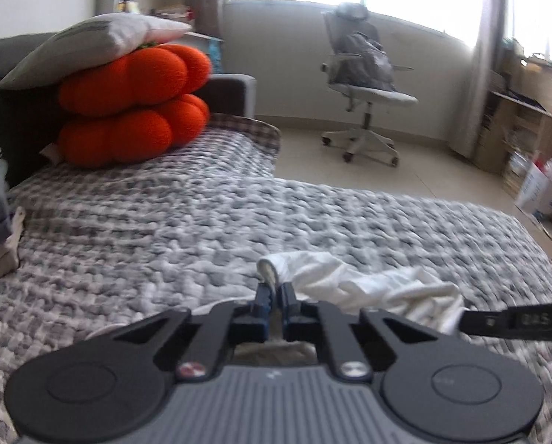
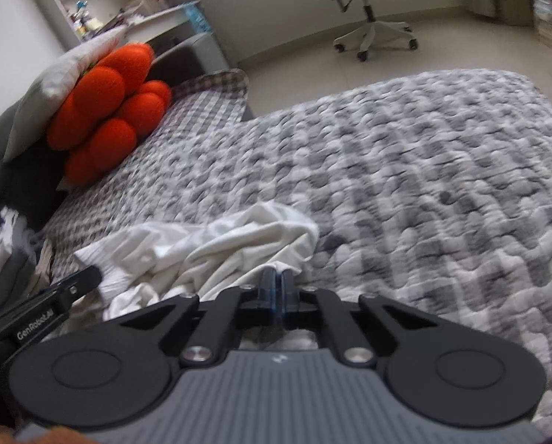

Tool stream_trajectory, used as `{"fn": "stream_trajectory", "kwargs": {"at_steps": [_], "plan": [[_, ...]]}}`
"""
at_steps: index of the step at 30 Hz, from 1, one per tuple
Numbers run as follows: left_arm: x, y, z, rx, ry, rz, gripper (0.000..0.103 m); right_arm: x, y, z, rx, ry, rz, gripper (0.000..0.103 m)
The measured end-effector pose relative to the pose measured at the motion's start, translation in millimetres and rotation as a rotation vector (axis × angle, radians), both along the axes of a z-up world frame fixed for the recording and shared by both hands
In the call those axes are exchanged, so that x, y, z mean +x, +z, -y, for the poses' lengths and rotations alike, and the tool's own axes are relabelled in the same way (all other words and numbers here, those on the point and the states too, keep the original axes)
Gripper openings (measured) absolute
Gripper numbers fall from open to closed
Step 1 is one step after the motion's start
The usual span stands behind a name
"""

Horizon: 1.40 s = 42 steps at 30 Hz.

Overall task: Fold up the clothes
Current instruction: 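Hold the garment with both tools and stretch it out over the bed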

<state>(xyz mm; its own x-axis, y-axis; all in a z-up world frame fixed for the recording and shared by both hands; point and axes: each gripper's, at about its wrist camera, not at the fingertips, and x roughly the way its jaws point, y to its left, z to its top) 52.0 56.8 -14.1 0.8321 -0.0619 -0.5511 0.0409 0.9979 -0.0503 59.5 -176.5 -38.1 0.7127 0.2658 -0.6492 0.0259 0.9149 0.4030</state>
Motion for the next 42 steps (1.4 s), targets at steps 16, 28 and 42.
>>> {"fn": "stream_trajectory", "kwargs": {"at_steps": [16, 28, 42], "plan": [[6.5, 6.7, -32.5, 0.037, 0.210, 0.070, 0.005, -8.3, 5.9, 30.1, 0.021, -0.131, 0.048, 0.012], [15.4, -1.1, -35.6, 0.065, 0.244, 0.020, 0.005, -17.7, 6.0, 10.8, 0.049, -0.030, -0.025, 0.053], [21.2, -4.3, -36.9, 0.066, 0.260, 0.008, 0.005, -38.0, -0.5, -28.7, -0.081, 0.204, -0.092, 0.000]]}}
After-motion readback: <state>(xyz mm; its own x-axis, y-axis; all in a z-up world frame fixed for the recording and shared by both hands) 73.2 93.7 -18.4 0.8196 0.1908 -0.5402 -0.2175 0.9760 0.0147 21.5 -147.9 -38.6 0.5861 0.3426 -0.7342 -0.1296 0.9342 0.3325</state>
